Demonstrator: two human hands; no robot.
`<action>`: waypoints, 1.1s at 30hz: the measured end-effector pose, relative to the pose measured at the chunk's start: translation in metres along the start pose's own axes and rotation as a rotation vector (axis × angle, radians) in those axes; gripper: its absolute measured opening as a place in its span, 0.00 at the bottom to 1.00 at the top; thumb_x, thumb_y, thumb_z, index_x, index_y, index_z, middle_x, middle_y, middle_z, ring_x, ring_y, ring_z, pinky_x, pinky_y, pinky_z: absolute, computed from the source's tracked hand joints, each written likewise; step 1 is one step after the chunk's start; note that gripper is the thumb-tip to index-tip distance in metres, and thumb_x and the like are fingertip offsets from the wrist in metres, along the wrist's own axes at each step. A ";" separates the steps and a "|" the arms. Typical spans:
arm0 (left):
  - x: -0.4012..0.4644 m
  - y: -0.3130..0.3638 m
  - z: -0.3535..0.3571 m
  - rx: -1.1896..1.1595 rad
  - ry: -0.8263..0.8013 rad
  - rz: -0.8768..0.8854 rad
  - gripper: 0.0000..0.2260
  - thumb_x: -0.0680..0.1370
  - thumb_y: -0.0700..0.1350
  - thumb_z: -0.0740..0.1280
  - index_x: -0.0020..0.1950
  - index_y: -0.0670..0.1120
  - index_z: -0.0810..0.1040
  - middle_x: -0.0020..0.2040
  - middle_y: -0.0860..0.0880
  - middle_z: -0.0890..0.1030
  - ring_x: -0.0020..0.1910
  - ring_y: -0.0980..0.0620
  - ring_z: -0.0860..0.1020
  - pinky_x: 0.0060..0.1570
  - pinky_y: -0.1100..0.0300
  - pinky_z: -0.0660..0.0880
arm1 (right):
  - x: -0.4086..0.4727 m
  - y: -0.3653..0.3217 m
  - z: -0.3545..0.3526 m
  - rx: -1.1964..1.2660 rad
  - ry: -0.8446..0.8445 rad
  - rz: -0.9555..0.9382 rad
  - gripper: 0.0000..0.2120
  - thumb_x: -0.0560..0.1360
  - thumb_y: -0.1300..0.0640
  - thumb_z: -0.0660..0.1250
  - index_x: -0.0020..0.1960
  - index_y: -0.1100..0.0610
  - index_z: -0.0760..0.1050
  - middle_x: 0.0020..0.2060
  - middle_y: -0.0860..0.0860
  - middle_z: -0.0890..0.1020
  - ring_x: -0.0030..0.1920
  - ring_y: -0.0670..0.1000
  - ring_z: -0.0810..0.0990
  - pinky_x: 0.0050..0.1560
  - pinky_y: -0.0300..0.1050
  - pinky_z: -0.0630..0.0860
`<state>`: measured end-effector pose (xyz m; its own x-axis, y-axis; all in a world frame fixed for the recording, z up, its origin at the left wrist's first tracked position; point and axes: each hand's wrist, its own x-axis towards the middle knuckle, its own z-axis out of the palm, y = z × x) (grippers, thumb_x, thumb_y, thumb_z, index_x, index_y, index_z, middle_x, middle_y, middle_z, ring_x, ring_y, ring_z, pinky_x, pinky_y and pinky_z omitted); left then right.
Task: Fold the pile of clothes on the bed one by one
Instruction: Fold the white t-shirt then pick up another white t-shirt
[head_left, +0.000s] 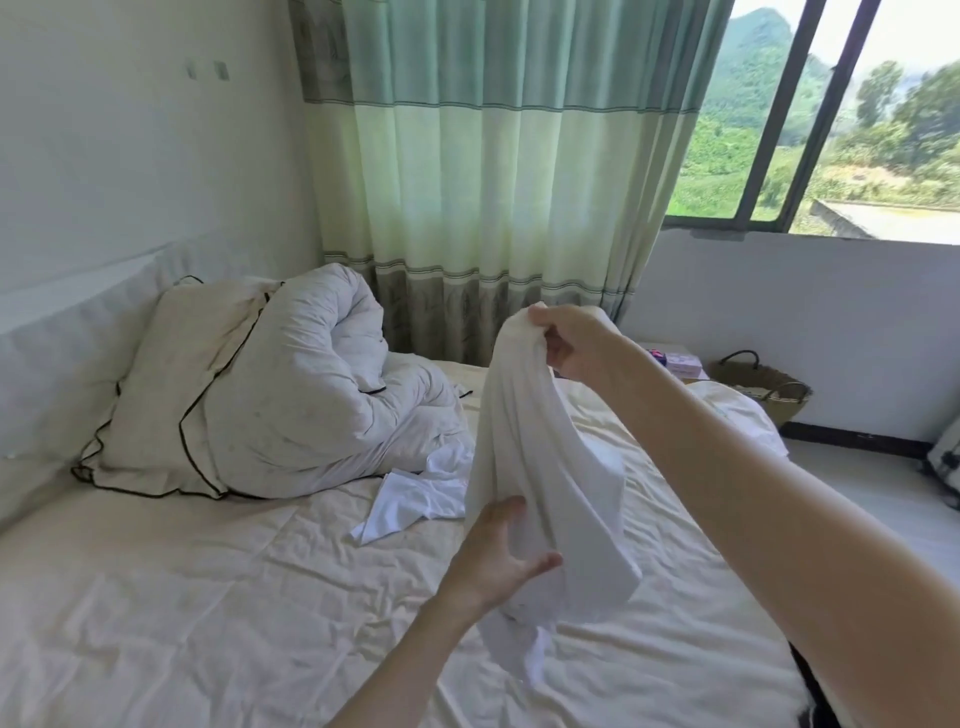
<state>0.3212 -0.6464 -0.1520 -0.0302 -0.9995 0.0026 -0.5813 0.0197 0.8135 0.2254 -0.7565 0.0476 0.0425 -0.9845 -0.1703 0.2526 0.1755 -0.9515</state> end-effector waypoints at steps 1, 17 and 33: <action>0.002 0.004 0.004 -0.010 0.030 0.015 0.36 0.67 0.57 0.75 0.71 0.50 0.65 0.66 0.51 0.68 0.66 0.53 0.68 0.65 0.60 0.66 | 0.000 -0.007 0.001 0.065 0.002 -0.009 0.07 0.74 0.70 0.66 0.39 0.64 0.73 0.32 0.55 0.75 0.25 0.48 0.76 0.24 0.36 0.75; 0.032 0.035 -0.086 -0.216 0.392 -0.098 0.04 0.73 0.36 0.68 0.43 0.41 0.83 0.35 0.45 0.82 0.36 0.50 0.77 0.39 0.59 0.75 | 0.016 -0.004 -0.038 -0.044 0.027 -0.052 0.07 0.77 0.65 0.65 0.40 0.59 0.72 0.35 0.54 0.74 0.34 0.49 0.74 0.38 0.40 0.74; 0.044 0.093 -0.130 -0.317 0.346 0.072 0.09 0.74 0.36 0.70 0.37 0.48 0.81 0.33 0.56 0.81 0.34 0.60 0.80 0.36 0.67 0.79 | -0.045 0.125 -0.055 -0.903 -0.161 -0.491 0.31 0.72 0.48 0.71 0.70 0.52 0.64 0.62 0.45 0.68 0.59 0.48 0.73 0.58 0.43 0.72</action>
<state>0.3715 -0.6911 -0.0010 0.2431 -0.9458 0.2152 -0.3087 0.1349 0.9415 0.2017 -0.6898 -0.0775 0.2755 -0.9253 0.2607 -0.5379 -0.3731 -0.7559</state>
